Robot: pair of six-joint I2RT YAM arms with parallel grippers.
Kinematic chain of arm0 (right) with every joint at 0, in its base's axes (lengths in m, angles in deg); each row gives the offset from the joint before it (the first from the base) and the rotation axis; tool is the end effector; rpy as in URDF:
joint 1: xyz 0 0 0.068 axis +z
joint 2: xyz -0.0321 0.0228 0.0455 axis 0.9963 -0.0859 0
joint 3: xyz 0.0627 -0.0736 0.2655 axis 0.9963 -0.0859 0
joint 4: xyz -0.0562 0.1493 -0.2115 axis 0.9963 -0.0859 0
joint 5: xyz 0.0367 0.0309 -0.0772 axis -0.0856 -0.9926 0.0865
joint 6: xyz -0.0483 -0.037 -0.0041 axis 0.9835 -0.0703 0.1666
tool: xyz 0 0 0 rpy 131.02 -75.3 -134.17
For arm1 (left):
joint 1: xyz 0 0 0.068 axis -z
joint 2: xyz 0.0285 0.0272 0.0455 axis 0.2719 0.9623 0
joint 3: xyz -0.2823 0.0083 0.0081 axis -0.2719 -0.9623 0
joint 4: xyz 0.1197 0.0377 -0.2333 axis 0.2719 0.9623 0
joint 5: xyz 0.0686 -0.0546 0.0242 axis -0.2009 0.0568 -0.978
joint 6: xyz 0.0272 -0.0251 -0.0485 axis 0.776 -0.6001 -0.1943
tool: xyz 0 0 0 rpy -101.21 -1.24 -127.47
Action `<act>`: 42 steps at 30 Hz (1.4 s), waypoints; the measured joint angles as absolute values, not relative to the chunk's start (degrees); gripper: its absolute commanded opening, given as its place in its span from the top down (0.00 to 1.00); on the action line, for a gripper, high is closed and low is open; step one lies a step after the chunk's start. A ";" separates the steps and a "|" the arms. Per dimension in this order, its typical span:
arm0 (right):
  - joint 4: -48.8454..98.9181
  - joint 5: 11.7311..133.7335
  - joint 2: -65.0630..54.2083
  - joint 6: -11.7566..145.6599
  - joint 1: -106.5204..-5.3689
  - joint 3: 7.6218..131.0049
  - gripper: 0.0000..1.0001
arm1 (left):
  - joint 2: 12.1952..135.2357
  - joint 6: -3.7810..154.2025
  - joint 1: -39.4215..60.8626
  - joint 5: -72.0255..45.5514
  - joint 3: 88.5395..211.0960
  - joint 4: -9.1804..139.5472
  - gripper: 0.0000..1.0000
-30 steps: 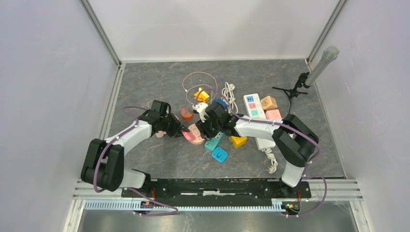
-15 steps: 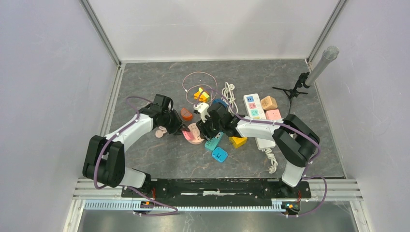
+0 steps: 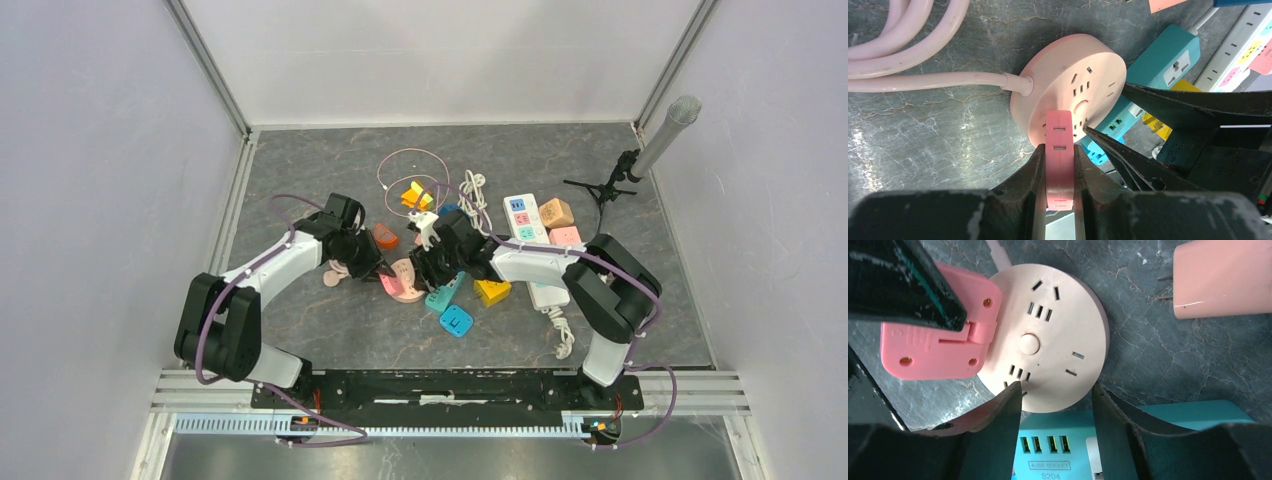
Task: Pull the plug off the socket
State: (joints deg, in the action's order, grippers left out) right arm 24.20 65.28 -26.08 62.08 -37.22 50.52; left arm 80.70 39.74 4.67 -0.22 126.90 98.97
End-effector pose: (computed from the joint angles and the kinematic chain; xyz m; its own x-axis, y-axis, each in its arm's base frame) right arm 0.2432 0.2865 0.1635 -0.6448 -0.4208 -0.6381 -0.7208 0.6125 0.3244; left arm 0.2513 -0.1113 0.1940 -0.9219 -0.3842 -0.0495 -0.3003 0.7896 -0.5351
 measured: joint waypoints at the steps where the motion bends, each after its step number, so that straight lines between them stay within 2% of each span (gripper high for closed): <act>1: 24.05 65.46 -26.30 61.12 -37.22 50.87 0.42 | 80.96 39.74 4.78 -0.33 127.12 99.32 0.98; 10: 23.04 67.29 -29.51 52.51 -37.65 54.41 0.45 | 82.14 39.70 4.91 -0.40 127.82 100.21 0.98; 17: 14.95 70.75 -31.92 53.84 -36.93 60.97 0.50 | 83.74 39.42 4.21 0.22 129.57 101.26 0.98; 26: 13.05 74.42 -31.78 58.89 -35.82 62.21 0.53 | 84.92 36.71 3.05 2.71 130.66 102.25 0.98; 29: 13.91 74.57 -31.92 60.20 -35.14 62.21 0.53 | 84.83 33.95 2.72 9.24 131.71 98.44 0.98; 33: 14.39 75.14 -31.87 61.28 -35.31 62.21 0.53 | 83.26 31.48 1.65 12.28 131.65 98.44 0.98; 42: 15.96 74.02 -31.46 61.62 -35.47 61.29 0.50 | 76.22 36.38 -0.62 10.14 131.84 103.76 0.98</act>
